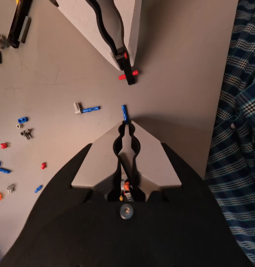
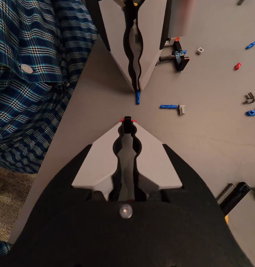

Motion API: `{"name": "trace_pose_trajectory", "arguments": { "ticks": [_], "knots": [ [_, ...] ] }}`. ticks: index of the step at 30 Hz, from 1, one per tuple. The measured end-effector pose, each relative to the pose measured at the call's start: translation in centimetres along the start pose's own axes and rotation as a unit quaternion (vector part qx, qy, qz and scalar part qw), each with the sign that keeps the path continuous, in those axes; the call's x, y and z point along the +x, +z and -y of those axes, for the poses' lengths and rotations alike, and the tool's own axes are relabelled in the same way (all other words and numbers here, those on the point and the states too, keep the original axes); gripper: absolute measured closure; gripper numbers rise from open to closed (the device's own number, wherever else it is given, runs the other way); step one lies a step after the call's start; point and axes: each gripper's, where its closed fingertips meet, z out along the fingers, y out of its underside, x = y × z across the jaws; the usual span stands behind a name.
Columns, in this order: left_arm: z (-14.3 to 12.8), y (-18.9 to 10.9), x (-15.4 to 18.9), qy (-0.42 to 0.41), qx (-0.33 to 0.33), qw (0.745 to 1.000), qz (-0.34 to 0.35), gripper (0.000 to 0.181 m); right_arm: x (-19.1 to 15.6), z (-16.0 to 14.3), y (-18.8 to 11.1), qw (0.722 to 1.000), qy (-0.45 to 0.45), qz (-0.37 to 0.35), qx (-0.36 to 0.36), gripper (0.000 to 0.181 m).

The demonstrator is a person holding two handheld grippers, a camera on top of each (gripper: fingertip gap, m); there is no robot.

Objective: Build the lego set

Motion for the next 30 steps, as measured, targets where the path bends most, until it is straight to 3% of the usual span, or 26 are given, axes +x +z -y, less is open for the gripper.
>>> {"name": "trace_pose_trajectory", "arguments": {
  "ticks": [1, 17, 30],
  "knots": [
    [0.0, 0.0, -0.1, 0.009, -0.003, 1.000, -0.002, 0.179, 0.0, -0.1, 0.0, 1.000, 0.000, 0.000, -0.002, 0.176],
    [0.7, 0.6, -1.2, 0.197, -0.036, 0.980, -0.013, 0.180, -0.1, -1.3, 0.8, 0.999, -0.011, 0.004, -0.047, 0.175],
    [2.2, 0.9, 0.3, 0.330, -0.027, 0.943, -0.031, 0.178, -1.1, -1.1, 1.1, 0.997, -0.041, 0.033, -0.053, 0.175]
  ]
}}
